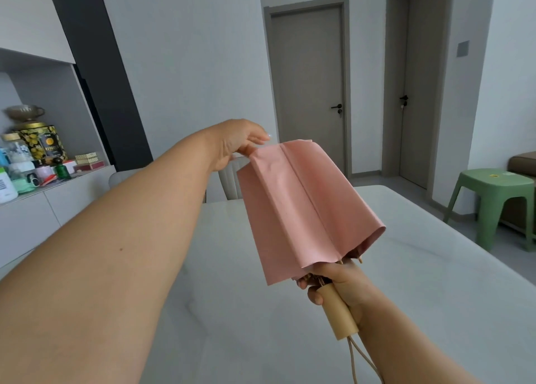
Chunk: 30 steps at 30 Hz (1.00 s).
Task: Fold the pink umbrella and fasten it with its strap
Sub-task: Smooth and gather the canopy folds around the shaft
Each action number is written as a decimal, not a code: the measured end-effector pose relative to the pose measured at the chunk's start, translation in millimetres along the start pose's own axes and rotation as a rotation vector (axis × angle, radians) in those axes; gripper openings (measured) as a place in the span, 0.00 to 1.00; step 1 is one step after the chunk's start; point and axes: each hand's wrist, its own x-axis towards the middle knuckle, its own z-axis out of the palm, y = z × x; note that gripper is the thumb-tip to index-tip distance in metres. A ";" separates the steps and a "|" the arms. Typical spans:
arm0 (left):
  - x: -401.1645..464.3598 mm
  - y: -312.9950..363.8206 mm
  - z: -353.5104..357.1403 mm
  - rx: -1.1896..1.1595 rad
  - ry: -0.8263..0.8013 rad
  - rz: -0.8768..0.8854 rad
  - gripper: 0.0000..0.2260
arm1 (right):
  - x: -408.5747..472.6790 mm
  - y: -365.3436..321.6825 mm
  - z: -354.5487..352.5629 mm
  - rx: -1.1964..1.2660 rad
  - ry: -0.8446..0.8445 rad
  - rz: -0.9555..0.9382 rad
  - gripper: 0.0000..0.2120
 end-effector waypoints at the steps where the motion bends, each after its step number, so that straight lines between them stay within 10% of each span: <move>1: -0.6 -0.1 2.1 0.099 -0.007 -0.011 0.05 | 0.0 -0.8 -0.9 -0.002 -0.004 -0.003 0.14; 11: -1.1 -0.8 6.0 0.248 -0.074 -0.006 0.12 | -0.9 0.6 0.8 -0.026 -0.084 0.010 0.08; 17: -3.7 0.3 3.8 -0.281 -0.156 0.014 0.09 | 2.5 4.6 -1.2 0.004 -0.050 0.056 0.15; 22: -10.0 1.0 7.7 0.107 -0.128 0.005 0.05 | 4.3 4.0 -2.0 0.012 -0.017 0.074 0.14; 30: -5.4 -9.3 -5.1 -0.280 -0.188 0.126 0.16 | 4.0 2.8 -3.4 0.029 -0.051 0.052 0.14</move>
